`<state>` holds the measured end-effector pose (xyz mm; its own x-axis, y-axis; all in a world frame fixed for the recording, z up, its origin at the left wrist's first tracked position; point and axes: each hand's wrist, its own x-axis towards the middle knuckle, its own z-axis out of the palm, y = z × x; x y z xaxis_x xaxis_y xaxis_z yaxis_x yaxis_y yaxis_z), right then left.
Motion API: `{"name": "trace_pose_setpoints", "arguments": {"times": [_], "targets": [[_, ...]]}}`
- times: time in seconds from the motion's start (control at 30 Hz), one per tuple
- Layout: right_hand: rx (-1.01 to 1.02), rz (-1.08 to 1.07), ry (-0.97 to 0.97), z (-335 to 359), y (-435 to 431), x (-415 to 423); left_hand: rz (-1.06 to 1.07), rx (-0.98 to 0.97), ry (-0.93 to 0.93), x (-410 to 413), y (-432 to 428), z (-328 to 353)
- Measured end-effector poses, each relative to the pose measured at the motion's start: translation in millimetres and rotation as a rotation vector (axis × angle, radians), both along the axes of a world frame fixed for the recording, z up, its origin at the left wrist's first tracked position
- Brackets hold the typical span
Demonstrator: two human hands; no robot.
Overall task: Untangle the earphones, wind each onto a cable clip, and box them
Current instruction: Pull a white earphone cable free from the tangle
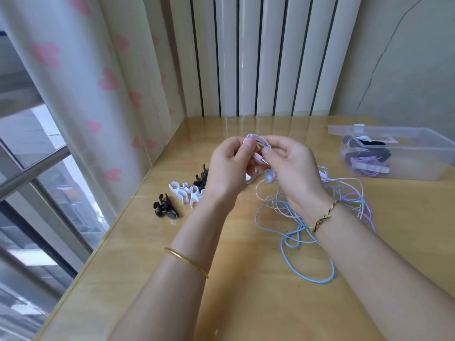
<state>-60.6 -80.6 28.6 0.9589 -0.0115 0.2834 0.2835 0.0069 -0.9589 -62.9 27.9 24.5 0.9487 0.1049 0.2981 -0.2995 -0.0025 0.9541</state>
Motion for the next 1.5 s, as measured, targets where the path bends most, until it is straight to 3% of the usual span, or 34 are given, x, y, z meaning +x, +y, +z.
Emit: {"name": "trace_pose_setpoints", "arguments": {"times": [0.13, 0.37, 0.53, 0.67, 0.77, 0.9, 0.97, 1.07, 1.2, 1.27, 1.5], "targets": [[-0.006, 0.048, 0.029, 4, 7, 4, -0.008, -0.026, -0.013, 4, 13, -3], [-0.264, 0.002, -0.139, 32, -6, 19, -0.1, -0.123, -0.076, 7, 14, 15], [-0.325, -0.024, -0.264, 45, -9, 22, -0.182, -0.202, -0.061, 8, 17, 22], [-0.337, 0.074, -0.32, 58, -9, 25, -0.213, -0.26, -0.057, 7, 24, 30], [-0.231, 0.072, -0.291, 61, -12, 29, -0.175, -0.245, -0.003, 7, 30, 30], [0.003, 0.107, -0.143, 51, -19, 36, 0.139, 0.323, 0.125, 15, 50, 7], [0.101, 0.115, -0.074, 49, -23, 38, 0.179, 0.468, 0.153, 14, 52, -1], [0.232, 0.131, 0.006, 49, -25, 39, 0.04, 0.419, 0.153, 11, 33, 1], [0.344, 0.157, 0.08, 51, -30, 38, -0.25, 0.106, 0.143, 12, -15, 14], [0.342, 0.16, 0.1, 53, -36, 35, -0.264, -0.008, 0.134, 15, -31, 17], [0.492, 0.181, 0.201, 59, -62, 30, -0.199, -0.044, 0.113, 26, -45, 11]]}}
